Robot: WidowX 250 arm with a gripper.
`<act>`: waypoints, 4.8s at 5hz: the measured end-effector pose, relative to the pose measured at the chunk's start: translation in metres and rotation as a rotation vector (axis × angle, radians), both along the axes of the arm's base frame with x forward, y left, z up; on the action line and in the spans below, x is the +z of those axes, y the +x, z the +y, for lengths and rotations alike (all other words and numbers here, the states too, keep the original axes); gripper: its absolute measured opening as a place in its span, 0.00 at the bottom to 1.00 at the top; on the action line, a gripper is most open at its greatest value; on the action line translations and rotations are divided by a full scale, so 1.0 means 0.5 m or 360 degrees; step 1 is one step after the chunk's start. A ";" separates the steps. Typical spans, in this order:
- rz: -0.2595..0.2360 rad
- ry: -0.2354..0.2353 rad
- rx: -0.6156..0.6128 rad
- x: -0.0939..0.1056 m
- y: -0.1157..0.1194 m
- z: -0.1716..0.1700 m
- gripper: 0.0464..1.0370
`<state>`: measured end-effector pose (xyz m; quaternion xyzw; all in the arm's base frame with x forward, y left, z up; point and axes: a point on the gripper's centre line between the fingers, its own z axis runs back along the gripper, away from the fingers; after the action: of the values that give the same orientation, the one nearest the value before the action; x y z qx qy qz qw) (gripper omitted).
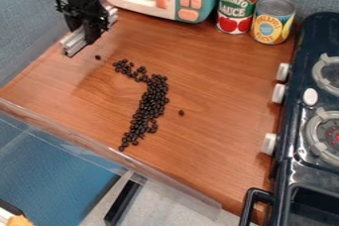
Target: Sweep into pile
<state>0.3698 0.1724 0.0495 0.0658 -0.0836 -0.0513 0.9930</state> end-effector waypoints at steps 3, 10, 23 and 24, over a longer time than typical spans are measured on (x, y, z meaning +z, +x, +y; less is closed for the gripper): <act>0.0025 0.0173 -0.0316 -0.047 0.002 0.023 0.34; 0.0023 0.0028 -0.0508 -0.078 -0.080 -0.145 0.34; -0.0160 -0.0102 -0.0380 0.048 -0.070 -0.188 0.34; -0.0173 0.0025 -0.0491 0.038 -0.033 -0.188 0.34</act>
<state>0.3532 0.0783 0.0687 0.0627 -0.1460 -0.2001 0.9668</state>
